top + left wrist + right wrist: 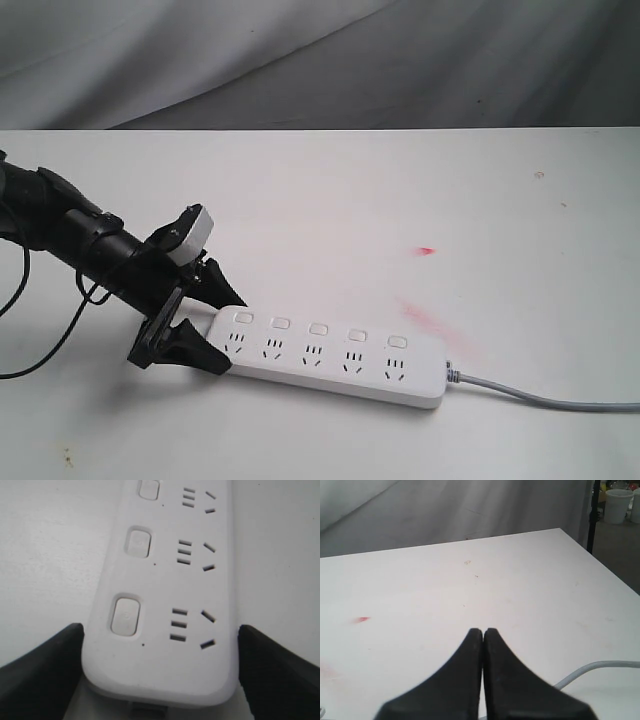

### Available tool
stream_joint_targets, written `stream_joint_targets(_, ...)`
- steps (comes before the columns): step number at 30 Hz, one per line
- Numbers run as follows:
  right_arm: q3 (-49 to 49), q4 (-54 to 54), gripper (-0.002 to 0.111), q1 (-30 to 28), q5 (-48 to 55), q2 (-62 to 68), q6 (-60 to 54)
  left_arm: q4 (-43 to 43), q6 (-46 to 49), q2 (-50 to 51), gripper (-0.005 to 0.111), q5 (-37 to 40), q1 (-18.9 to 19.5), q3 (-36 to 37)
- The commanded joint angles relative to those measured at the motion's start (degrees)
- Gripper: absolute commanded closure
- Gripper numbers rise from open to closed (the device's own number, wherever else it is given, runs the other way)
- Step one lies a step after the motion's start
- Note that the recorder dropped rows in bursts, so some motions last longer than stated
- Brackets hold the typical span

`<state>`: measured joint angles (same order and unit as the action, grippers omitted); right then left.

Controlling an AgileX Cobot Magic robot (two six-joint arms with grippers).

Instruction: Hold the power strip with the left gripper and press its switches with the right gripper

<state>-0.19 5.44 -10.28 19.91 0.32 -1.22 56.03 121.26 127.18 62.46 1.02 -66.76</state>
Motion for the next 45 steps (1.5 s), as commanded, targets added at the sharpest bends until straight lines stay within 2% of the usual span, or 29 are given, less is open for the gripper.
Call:
stream_joint_targets(1, 0.19, -0.37, 0.108, -0.55, 0.50, -0.32, -0.44, -10.90, -1.30, 2.41, 0.064, -7.22, -0.26, 1.24)
stream_joint_targets(45, 0.19, -0.37, 0.108, -0.55, 0.28, -0.32, -0.23, -8.95, -1.30, 2.41, 0.064, -7.22, -0.26, 1.24)
